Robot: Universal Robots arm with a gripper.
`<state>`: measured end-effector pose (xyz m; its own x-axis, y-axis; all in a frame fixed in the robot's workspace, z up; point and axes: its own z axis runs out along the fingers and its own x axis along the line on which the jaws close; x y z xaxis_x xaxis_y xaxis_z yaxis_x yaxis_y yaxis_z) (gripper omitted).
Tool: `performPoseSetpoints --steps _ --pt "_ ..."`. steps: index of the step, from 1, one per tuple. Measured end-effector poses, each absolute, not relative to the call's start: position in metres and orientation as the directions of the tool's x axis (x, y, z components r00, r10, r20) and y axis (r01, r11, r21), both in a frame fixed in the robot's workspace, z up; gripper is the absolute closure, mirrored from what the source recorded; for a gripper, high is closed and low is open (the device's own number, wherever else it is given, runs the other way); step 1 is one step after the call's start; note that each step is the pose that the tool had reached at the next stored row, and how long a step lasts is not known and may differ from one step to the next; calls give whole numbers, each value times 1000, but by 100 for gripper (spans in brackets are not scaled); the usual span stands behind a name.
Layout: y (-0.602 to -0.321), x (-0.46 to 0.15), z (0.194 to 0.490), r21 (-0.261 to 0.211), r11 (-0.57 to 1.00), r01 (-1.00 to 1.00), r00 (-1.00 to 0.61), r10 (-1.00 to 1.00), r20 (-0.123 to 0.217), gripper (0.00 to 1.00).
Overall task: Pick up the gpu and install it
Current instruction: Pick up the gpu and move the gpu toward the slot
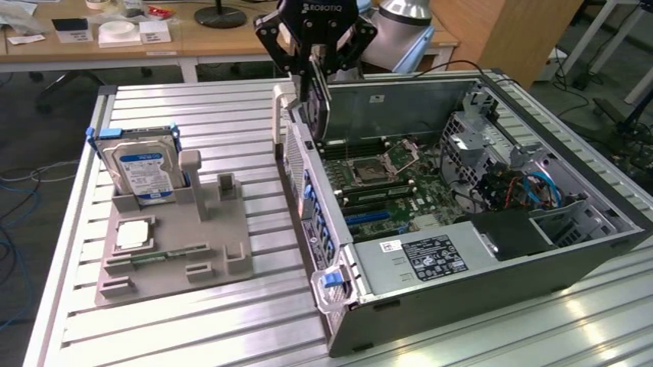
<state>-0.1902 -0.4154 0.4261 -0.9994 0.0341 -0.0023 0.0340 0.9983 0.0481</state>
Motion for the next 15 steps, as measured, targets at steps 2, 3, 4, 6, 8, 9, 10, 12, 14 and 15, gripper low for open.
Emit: performPoseSetpoints --steps 2,3,4,6,8,9,10,12,14,15 --pt "-415 -188 426 48 998 34 -999 34 -2 72" --pt "-415 -186 426 48 998 34 -999 34 -2 72" --pt "-416 -185 426 48 998 34 -999 34 -2 72" --pt "-416 -183 426 48 998 34 -999 34 -2 72" --pt "-416 -181 426 48 998 34 -999 34 -2 72" --pt "-416 -180 426 48 998 34 -999 34 -2 72" --pt "-416 -179 426 48 998 34 -999 34 -2 72" --pt "-416 -177 426 48 998 34 -999 34 -2 72" --pt "-416 -174 426 48 998 34 -999 34 -2 72" --pt "-416 -173 426 48 998 34 -999 34 -2 72"
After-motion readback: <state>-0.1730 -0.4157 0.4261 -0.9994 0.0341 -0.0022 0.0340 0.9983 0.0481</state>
